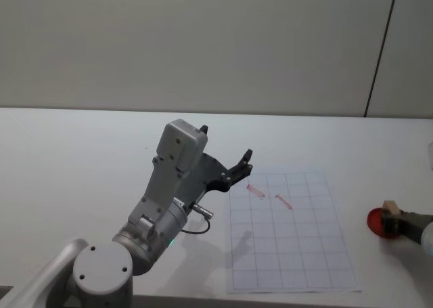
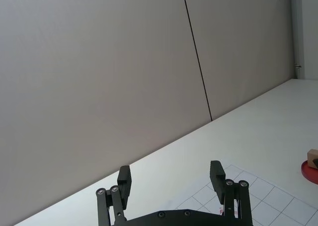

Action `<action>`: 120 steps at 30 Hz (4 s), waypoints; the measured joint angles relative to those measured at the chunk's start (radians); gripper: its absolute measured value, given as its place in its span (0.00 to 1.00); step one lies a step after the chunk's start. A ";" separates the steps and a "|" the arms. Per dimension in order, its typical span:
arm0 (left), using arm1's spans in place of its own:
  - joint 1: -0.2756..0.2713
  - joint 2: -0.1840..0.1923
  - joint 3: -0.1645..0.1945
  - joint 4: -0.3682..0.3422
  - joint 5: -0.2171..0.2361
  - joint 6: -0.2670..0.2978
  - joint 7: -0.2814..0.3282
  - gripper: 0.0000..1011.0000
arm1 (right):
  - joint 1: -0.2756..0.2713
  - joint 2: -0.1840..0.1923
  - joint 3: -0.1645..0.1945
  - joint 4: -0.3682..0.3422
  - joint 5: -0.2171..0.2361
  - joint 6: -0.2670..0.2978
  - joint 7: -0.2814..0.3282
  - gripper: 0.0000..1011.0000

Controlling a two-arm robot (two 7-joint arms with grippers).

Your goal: Use the one hand to pick up the stamp and affix it onto the A4 paper.

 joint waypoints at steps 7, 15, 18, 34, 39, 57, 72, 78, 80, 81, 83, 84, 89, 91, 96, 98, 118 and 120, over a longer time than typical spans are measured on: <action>0.000 0.000 0.000 0.000 0.000 0.000 0.000 0.99 | 0.004 0.001 0.002 0.004 -0.009 0.028 0.006 0.22; 0.000 0.000 0.000 0.000 0.000 0.000 0.000 0.99 | 0.005 0.002 0.004 0.008 -0.021 0.044 0.013 0.22; 0.000 0.000 0.000 0.000 0.000 0.000 0.000 0.99 | 0.006 0.002 0.004 0.010 -0.025 0.045 0.015 0.22; 0.000 0.000 0.000 0.000 0.000 0.000 0.000 0.99 | 0.036 -0.001 0.005 -0.002 -0.065 0.024 0.054 0.22; 0.000 0.000 0.000 0.000 0.000 0.000 0.000 0.99 | 0.062 -0.004 0.002 -0.016 -0.081 0.019 0.093 0.22; 0.000 0.000 0.000 0.000 0.000 0.000 0.000 0.99 | 0.212 -0.029 -0.019 0.048 -0.134 0.092 0.298 0.22; 0.000 0.000 0.000 0.000 0.000 0.000 0.000 0.99 | 0.354 -0.057 -0.057 0.187 -0.223 0.143 0.471 0.22; 0.000 0.000 0.000 0.000 0.000 0.000 0.000 0.99 | 0.375 -0.057 -0.073 0.205 -0.273 0.143 0.525 0.22; 0.000 0.000 0.000 0.000 0.000 0.000 0.000 0.99 | 0.381 -0.054 -0.081 0.209 -0.301 0.139 0.551 0.22; 0.000 0.000 0.000 0.000 0.000 0.000 0.000 0.99 | 0.384 -0.052 -0.087 0.210 -0.320 0.135 0.567 0.22; 0.000 0.000 0.000 0.000 0.000 0.000 0.000 0.99 | 0.387 -0.049 -0.093 0.210 -0.337 0.130 0.582 0.22; 0.000 0.000 0.000 0.000 0.000 0.000 0.000 0.99 | 0.389 -0.046 -0.099 0.210 -0.359 0.123 0.601 0.22; 0.000 0.000 0.000 0.000 0.000 0.000 0.000 0.99 | 0.391 -0.037 -0.114 0.208 -0.414 0.102 0.646 0.22; 0.000 0.000 0.000 0.000 0.000 0.000 0.000 0.99 | 0.391 -0.034 -0.121 0.208 -0.436 0.092 0.665 0.22; 0.000 0.000 0.000 0.000 0.000 0.000 0.000 0.99 | 0.393 -0.031 -0.134 0.210 -0.465 0.080 0.692 0.22; 0.000 0.000 0.000 0.000 0.000 0.000 0.000 0.99 | 0.395 -0.030 -0.138 0.215 -0.475 0.074 0.702 0.22; 0.000 0.000 0.000 0.000 0.000 0.000 0.000 0.99 | 0.406 -0.041 -0.142 0.264 -0.419 0.046 0.691 0.22; 0.000 0.000 0.000 0.000 0.000 0.000 0.000 0.99 | 0.406 -0.041 -0.142 0.267 -0.411 0.045 0.688 0.22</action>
